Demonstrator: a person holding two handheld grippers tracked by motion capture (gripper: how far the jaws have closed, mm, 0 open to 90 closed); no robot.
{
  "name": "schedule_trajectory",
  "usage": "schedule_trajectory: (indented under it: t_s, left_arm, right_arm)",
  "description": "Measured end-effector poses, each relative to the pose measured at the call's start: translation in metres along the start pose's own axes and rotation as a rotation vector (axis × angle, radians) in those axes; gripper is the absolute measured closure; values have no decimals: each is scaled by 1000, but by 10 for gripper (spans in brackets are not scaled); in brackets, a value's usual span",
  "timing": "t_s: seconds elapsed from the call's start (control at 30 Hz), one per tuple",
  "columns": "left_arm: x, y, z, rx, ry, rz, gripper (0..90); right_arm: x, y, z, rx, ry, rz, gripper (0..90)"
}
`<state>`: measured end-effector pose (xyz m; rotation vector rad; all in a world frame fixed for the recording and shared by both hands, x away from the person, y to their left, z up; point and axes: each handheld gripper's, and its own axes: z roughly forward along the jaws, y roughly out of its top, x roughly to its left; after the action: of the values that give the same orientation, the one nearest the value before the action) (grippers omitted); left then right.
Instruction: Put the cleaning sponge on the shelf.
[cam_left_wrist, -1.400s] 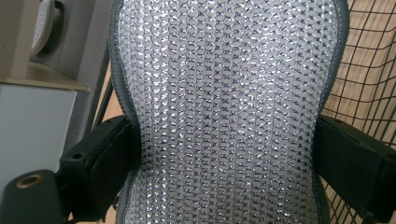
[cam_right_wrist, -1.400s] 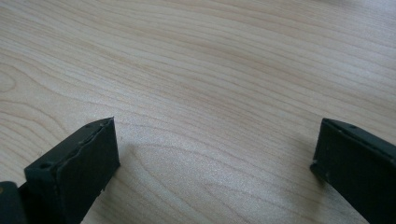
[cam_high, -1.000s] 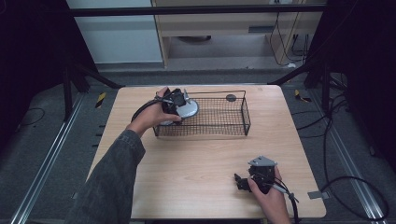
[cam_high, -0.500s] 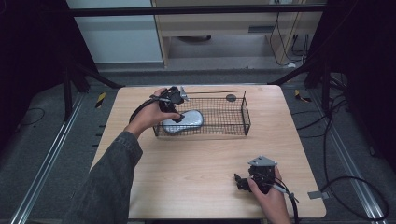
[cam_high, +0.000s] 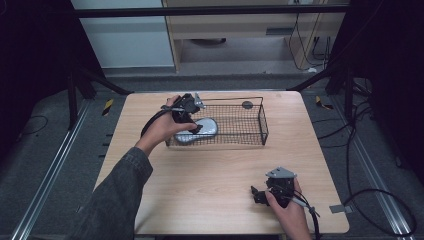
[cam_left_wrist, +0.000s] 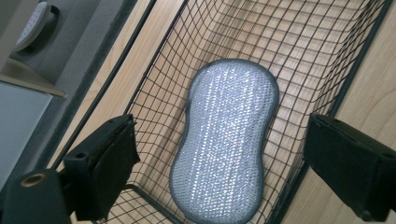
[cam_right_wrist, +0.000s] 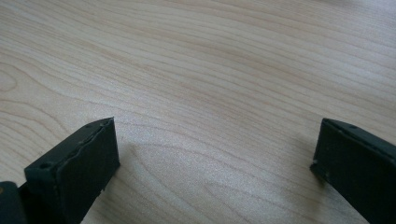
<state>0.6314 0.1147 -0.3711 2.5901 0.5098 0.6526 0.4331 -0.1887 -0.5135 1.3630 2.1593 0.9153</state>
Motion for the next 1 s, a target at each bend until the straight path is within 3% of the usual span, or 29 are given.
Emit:
schedule_trajectory:
  t_s: [0.17,0.8,1.0]
  left_arm:
    - [-10,4,-4,-42,-2,-17,56]
    - [-50,18,-10,-79,-5,-14,37]
    - [-65,18,-20,-93,-4,-7,37]
  right_arm:
    - [0,0,0,0,3,-2,4]
    - [0,0,0,0,3,-1,4]
    - [0,0,0,0,3,0,4]
